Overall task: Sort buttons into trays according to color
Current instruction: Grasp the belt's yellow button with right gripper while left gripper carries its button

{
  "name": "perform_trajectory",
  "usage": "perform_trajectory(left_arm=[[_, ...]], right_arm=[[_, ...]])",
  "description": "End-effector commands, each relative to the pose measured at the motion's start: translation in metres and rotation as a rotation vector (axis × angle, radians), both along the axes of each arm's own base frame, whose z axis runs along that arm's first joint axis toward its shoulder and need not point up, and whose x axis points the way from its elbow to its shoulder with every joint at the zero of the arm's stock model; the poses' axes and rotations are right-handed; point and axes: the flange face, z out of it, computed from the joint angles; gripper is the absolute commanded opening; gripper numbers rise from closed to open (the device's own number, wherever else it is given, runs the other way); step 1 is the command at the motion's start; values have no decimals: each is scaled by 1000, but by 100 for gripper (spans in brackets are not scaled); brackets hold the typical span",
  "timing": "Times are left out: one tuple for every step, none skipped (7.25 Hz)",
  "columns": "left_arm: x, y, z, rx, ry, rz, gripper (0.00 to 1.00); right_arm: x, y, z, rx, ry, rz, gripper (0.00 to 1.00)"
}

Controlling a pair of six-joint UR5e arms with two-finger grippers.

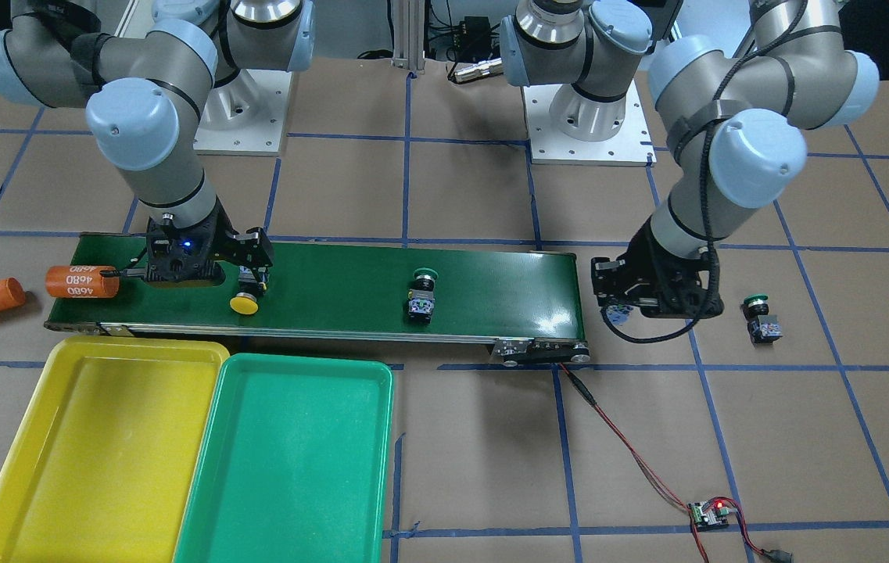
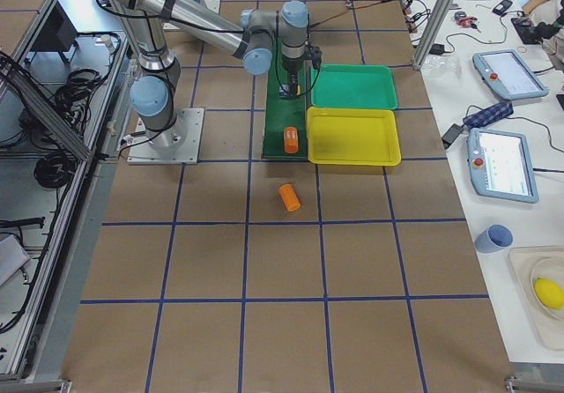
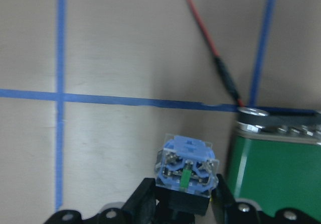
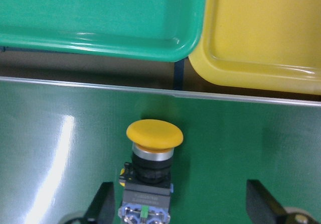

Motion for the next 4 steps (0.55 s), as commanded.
perform_trajectory(left_arm=[[-34,19,-36,17,-4,15,0],[-34,20,-51,17,-3,16,0],[-36,21,-56,25,-3,13,0],[-38,21,-54,20,15,14,0]], right_arm=[[0,2,-9,26,-1,0,92],[0,3,-11,34,1,0,92],[0,14,-24,65,0,0,89],[1,22,-34,80,-1,0,85]])
